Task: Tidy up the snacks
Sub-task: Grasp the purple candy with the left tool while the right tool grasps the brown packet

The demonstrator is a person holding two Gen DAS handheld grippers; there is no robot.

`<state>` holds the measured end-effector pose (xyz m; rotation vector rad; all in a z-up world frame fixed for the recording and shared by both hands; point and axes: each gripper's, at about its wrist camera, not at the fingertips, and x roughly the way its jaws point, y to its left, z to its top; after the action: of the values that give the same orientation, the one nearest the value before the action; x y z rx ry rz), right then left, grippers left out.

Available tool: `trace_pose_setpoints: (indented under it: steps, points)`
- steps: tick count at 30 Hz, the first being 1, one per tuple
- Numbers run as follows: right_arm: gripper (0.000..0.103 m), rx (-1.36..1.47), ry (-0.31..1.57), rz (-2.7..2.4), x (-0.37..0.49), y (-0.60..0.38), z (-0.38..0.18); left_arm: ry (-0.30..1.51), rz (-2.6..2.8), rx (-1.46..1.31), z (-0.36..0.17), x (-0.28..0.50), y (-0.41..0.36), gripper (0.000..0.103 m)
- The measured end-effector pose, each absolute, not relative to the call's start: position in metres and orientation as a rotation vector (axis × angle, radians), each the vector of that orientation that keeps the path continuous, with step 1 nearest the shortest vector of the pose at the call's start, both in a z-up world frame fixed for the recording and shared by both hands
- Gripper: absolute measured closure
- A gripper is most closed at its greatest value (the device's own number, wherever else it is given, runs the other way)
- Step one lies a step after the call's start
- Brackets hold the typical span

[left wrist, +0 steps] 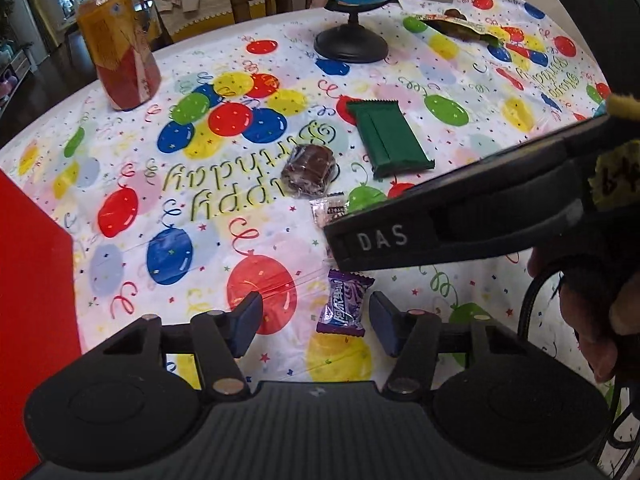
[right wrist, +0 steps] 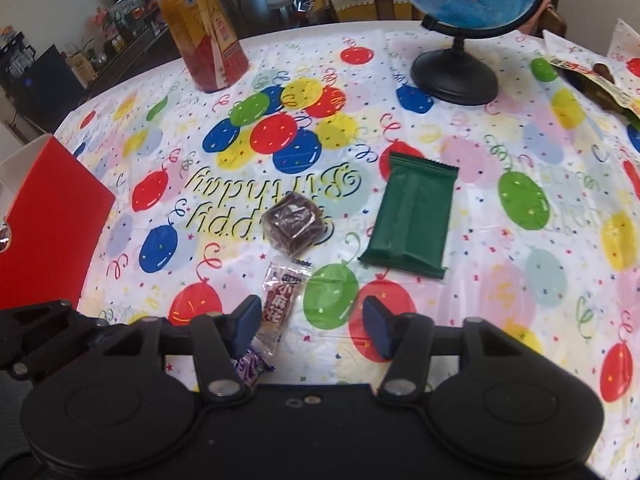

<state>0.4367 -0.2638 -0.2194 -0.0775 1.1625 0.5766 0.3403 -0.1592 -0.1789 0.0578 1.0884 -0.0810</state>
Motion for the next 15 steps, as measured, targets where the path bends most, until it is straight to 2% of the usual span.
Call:
trace_pose_setpoints:
  steps: [3, 9, 14, 15]
  points:
    - [0.053, -0.102, 1.155, 0.602, 0.437, -0.257, -0.221, 1.094, -0.084, 0.059, -0.186, 0.343, -0.158, 0.047]
    - [0.062, -0.145, 1.134, 0.644, 0.435, -0.248, -0.223, 1.087, -0.091, 0.084, -0.193, 0.343, -0.161, 0.057]
    - [0.084, -0.124, 1.137, 0.671, 0.435, -0.248, -0.223, 1.077, -0.117, 0.094, -0.192, 0.342, -0.164, 0.075]
    - [0.085, -0.116, 1.133, 0.674, 0.434, -0.248, -0.223, 1.076, -0.124, 0.091, -0.192, 0.342, -0.164, 0.081]
